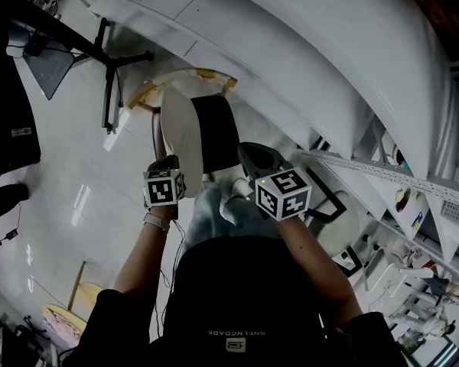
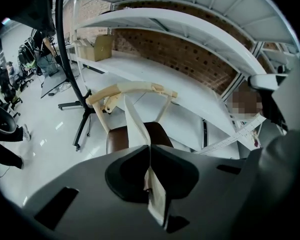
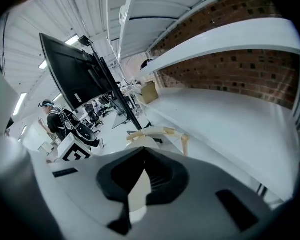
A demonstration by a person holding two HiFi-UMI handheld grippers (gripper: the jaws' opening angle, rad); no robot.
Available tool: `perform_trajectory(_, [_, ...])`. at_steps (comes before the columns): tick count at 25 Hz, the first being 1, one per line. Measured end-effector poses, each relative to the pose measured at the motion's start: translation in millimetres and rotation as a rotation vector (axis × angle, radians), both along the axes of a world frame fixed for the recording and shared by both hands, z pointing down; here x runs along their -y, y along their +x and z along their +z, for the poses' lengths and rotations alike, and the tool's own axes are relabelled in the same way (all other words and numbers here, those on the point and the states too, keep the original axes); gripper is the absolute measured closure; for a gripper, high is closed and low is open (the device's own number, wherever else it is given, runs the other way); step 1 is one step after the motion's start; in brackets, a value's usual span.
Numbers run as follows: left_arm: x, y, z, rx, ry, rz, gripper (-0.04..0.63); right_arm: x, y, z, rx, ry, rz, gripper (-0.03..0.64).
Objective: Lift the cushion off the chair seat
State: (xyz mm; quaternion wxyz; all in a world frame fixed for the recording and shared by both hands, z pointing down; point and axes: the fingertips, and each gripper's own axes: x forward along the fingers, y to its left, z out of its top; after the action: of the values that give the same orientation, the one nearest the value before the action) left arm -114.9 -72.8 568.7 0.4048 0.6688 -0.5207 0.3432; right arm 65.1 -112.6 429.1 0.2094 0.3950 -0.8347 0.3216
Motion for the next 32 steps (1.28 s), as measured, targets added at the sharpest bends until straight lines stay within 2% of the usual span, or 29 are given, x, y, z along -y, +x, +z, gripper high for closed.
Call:
perform_trajectory(13, [-1,-5,-73,0.023,0.058,0.039,0.571,7,-14,-25,0.010,0.052,-0.061,0.606])
perform_trajectory(32, [1,-13,-190,-0.007,0.186,0.001,0.571,19,-36,-79,0.061,0.141,-0.160,0.607])
